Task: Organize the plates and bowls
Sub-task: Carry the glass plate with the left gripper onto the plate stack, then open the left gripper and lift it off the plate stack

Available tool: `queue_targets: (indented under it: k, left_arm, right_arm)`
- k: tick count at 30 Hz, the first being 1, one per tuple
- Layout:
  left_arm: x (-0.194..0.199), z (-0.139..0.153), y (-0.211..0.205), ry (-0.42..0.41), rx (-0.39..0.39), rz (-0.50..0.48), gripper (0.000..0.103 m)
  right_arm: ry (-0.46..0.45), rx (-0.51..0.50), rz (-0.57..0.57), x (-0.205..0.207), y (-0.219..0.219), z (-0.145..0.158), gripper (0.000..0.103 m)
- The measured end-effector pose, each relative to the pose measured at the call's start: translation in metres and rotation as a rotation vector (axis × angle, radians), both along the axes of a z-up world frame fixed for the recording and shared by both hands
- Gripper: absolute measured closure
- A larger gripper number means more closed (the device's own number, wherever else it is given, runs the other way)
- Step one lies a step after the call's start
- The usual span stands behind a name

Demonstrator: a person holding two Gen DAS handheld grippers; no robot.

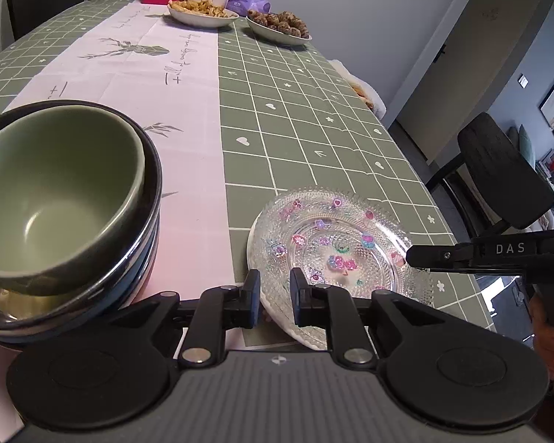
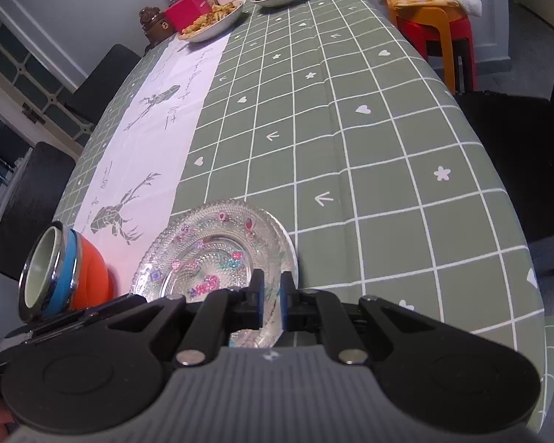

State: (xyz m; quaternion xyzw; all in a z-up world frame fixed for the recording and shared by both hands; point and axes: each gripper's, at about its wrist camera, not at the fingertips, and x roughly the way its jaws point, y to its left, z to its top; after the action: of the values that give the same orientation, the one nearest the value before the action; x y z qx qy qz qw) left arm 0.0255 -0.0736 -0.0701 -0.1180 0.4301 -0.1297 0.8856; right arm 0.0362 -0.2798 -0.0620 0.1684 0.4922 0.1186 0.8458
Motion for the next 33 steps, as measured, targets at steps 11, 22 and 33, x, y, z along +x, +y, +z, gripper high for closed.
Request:
queue_targets:
  k: [11,22,33]
  left_arm:
    - [0.0,-0.003,-0.002,-0.002,0.005,-0.02,0.083]
    - [-0.011,0.011,0.002,-0.073,-0.022,-0.035,0.058]
    - [-0.03,0.078,-0.002,-0.205,-0.006,-0.267,0.046]
  right_arm:
    - [-0.04,-0.132,0.06,-0.002,0.015,0.005,0.09]
    - [-0.107,-0.084,0.027,-0.003,0.012,0.02,0.069]
    - [-0.199,-0.016,0.06,0.002,0.033,0.043,0.056]
